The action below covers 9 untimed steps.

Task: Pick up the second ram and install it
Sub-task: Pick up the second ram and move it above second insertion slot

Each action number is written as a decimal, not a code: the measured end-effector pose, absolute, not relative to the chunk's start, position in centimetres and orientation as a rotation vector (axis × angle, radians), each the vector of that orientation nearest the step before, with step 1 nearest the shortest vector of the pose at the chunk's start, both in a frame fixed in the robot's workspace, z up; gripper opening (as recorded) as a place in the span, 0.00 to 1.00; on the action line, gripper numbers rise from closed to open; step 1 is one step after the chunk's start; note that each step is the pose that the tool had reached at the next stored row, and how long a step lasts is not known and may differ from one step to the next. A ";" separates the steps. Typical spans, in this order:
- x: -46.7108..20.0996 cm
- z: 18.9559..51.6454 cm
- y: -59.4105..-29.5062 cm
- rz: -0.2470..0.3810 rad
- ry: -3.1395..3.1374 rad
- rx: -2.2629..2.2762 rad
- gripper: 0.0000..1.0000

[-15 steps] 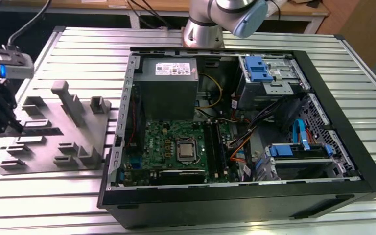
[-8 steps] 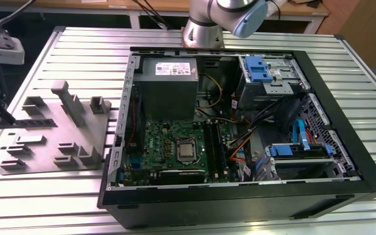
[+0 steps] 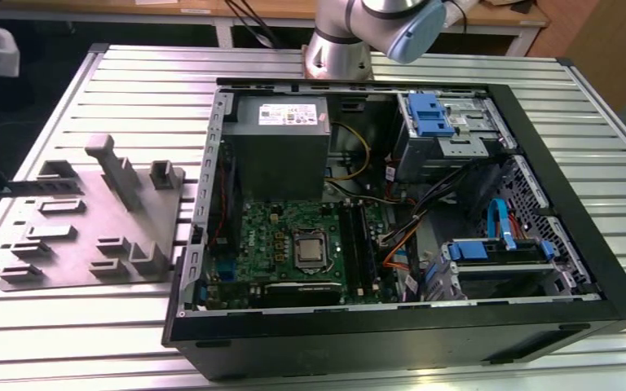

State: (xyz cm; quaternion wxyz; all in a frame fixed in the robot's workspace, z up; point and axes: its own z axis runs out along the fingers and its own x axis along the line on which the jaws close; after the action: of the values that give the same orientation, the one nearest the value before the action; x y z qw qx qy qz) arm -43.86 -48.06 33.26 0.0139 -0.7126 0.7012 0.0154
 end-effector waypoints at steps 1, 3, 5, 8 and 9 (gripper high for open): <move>-43.9 33.7 -48.1 0.048 2.184 -2.219 0.13; -43.9 34.5 -48.1 0.047 2.183 -2.219 0.13; -43.9 35.4 -48.1 0.046 2.183 -2.219 0.13; -43.9 36.6 -48.1 0.045 2.183 -2.218 0.13; -43.9 37.0 -48.1 0.045 2.182 -2.218 0.13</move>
State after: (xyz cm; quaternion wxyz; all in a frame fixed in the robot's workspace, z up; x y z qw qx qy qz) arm -43.86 -48.06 37.02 0.0148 -0.7127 0.7012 0.0144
